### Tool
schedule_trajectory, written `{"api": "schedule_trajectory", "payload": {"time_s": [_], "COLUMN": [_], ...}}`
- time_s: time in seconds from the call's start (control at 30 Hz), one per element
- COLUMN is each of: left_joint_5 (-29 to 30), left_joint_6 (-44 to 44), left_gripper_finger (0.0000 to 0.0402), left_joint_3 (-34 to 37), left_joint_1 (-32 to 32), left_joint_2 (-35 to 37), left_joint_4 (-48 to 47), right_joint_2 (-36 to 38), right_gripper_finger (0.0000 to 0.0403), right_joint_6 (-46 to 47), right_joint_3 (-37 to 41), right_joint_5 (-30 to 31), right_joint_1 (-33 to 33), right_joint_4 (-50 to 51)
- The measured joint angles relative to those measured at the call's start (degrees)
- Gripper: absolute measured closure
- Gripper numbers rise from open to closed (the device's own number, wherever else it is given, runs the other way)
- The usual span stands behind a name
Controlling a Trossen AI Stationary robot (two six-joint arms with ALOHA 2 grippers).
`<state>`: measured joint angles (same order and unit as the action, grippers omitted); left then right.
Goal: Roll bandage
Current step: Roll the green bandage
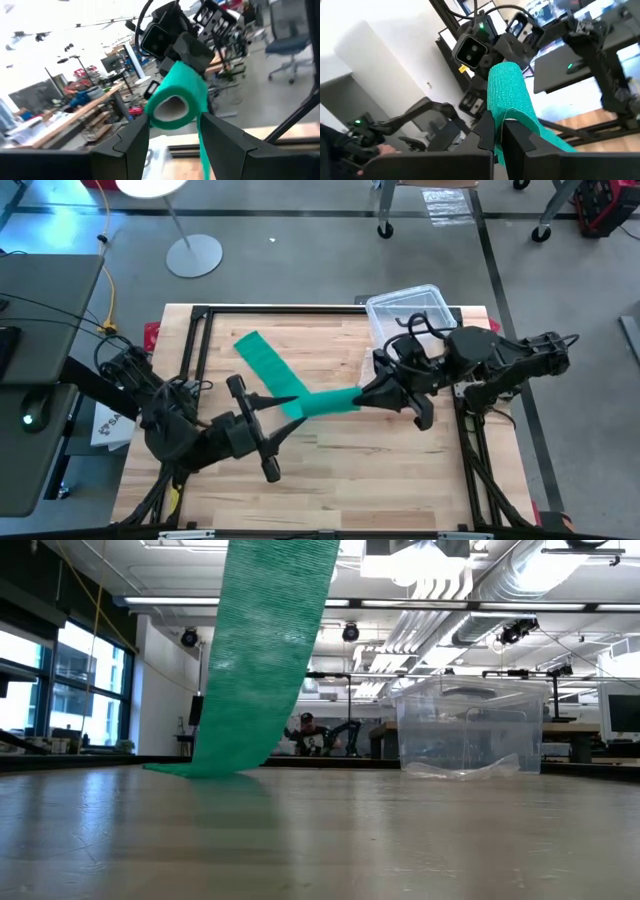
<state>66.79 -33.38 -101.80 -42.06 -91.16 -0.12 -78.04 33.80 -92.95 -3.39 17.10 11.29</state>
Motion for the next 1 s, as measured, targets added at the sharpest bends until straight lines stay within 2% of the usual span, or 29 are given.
{"api": "schedule_trajectory", "payload": {"time_s": [0.4, 0.6, 0.83, 1.0], "left_joint_5": [-0.14, -0.46, 5.82, 7.26], "left_joint_6": [-13.88, -23.95, -36.87, -36.88], "left_gripper_finger": [0.021, 0.023, 0.0251, 0.0252], "left_joint_3": [0.0, -2.31, -4.48, -4.48], "left_joint_1": [-0.86, -1.14, -1.14, -1.14], "left_joint_2": [0.01, -2.48, -5.56, -5.41], "left_joint_4": [1.5, 1.45, 1.36, 1.29], "right_joint_2": [0.0, 0.0, 0.0, 0.0], "right_gripper_finger": [0.0398, 0.0398, 0.0398, 0.0398], "right_joint_6": [3.51, 6.56, 11.74, 12.89], "right_joint_3": [0.0, 0.0, 0.0, 0.0], "right_joint_5": [-1.23, -1.21, -4.35, -5.06], "right_joint_1": [-0.21, -1.12, -2.87, -2.91], "right_joint_4": [0.02, -0.01, -2.59, -3.76]}}
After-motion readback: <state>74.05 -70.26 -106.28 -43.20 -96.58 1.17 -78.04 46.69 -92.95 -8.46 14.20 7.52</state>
